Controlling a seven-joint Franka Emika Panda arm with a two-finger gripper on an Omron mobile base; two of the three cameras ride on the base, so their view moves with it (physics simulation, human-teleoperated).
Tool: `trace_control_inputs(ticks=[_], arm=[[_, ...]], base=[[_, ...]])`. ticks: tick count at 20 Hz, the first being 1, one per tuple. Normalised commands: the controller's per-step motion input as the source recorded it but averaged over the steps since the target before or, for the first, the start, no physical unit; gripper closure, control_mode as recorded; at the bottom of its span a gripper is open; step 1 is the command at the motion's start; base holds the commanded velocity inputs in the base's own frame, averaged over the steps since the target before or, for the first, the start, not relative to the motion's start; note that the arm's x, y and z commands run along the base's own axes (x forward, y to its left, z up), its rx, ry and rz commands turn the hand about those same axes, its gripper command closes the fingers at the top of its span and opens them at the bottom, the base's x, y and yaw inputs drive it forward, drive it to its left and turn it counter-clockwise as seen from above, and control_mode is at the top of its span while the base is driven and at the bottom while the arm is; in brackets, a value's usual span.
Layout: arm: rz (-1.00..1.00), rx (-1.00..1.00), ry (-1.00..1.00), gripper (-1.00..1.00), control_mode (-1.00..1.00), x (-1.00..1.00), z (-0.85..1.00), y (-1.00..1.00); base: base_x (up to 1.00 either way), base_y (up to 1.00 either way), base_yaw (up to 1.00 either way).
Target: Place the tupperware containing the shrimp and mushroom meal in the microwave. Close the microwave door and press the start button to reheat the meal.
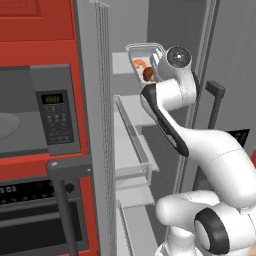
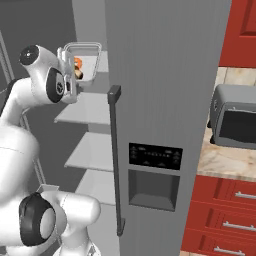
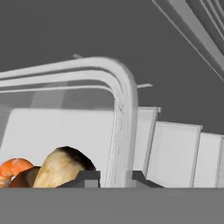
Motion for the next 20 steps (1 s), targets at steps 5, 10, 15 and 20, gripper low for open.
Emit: trace_control_inputs(ticks=[5, 10, 15, 20], arm=[[0.12, 0.09, 0.03, 1.0, -1.0, -1.0, -0.24, -0.15], [0.02, 0.0, 0.2, 1.0, -1.0, -0.99, -0.3, -0.08], [-0.09, 0.0, 0.13, 1.0, -1.0, -0.59, -0.06, -0.25], [-0.06, 0.02, 0.0, 1.0, -1.0, -0.02, 0.0, -0.33]], base=[[0.0, 0.0, 0.0], [0.0, 0.0, 0.0], [0.0, 0.0, 0.0], [0.0, 0.0, 0.0]])
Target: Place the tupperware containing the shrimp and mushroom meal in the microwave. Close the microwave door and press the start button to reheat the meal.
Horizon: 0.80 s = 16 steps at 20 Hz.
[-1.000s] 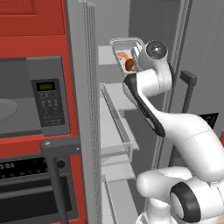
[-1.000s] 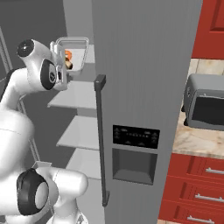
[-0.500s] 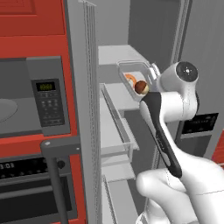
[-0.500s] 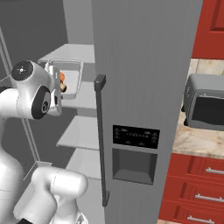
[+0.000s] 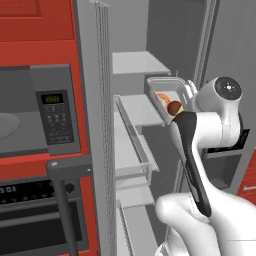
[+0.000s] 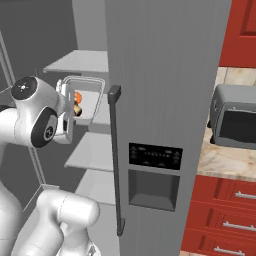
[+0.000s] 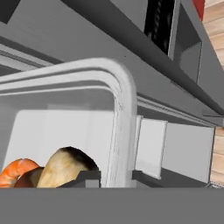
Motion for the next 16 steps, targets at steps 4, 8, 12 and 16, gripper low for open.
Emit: trace_control_inputs(ticks=[4, 8, 12, 16], arm=[[-0.04, 0.03, 0.0, 1.0, -1.0, -0.03, 0.0, -0.31], [0.0, 0.0, 0.0, 1.0, 1.0, -0.05, 0.0, -0.07], [0.0, 0.0, 0.0, 1.0, 1.0, 0.0, 0.0, 0.0], [0.0, 0.0, 0.0, 1.0, 1.0, 0.0, 0.0, 0.0]], base=[[0.0, 0.0, 0.0], [0.0, -0.03, 0.0], [-0.32, -0.01, 0.03], [-0.89, 0.0, 0.12]])
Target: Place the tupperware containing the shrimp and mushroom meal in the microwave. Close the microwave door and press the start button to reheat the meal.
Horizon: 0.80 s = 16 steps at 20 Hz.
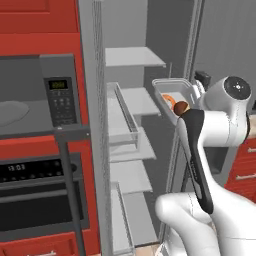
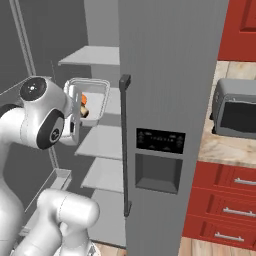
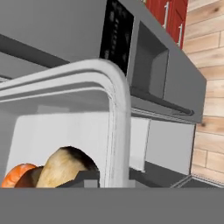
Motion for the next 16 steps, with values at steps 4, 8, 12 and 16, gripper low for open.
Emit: trace_control_inputs(ticks=[4, 8, 12, 16], arm=[[0.0, 0.0, 0.0, 1.0, 1.0, 0.0, 0.0, 0.0], [0.0, 0.0, 0.0, 1.0, 1.0, 0.0, 0.0, 0.0], [0.0, 0.0, 0.0, 1.0, 1.0, 0.0, 0.0, 0.0], [0.0, 0.0, 0.0, 1.0, 1.0, 0.0, 0.0, 0.0]], base=[[-0.92, 0.0, 0.15], [-0.69, 0.0, 0.21], [-0.49, 0.0, 0.31], [-0.41, 0.0, 0.46]])
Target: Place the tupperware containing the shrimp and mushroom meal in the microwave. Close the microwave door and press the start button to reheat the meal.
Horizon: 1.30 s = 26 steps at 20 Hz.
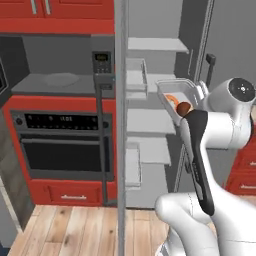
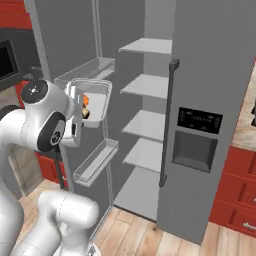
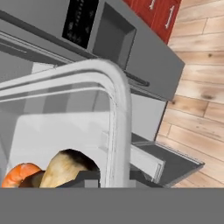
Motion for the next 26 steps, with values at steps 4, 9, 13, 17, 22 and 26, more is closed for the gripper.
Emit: trace_control_inputs(ticks=[4, 9, 13, 17, 22, 26], arm=[[0.0, 0.0, 0.0, 1.0, 1.0, 0.0, 0.0, 0.0], [0.0, 0.0, 0.0, 1.0, 1.0, 0.0, 0.0, 0.0], [0.0, 0.0, 0.0, 1.0, 1.0, 0.0, 0.0, 0.0], [0.0, 0.0, 0.0, 1.0, 1.0, 0.0, 0.0, 0.0], [0.0, 0.0, 0.0, 1.0, 1.0, 0.0, 0.0, 0.0], [0.0, 0.0, 0.0, 1.0, 1.0, 0.0, 0.0, 0.0]], base=[[-0.34, 0.01, 0.53], [-0.12, 0.29, 0.51], [0.02, 0.66, 0.43], [0.29, 0.88, 0.35], [0.61, 0.77, 0.15], [0.62, 0.24, -0.15]])
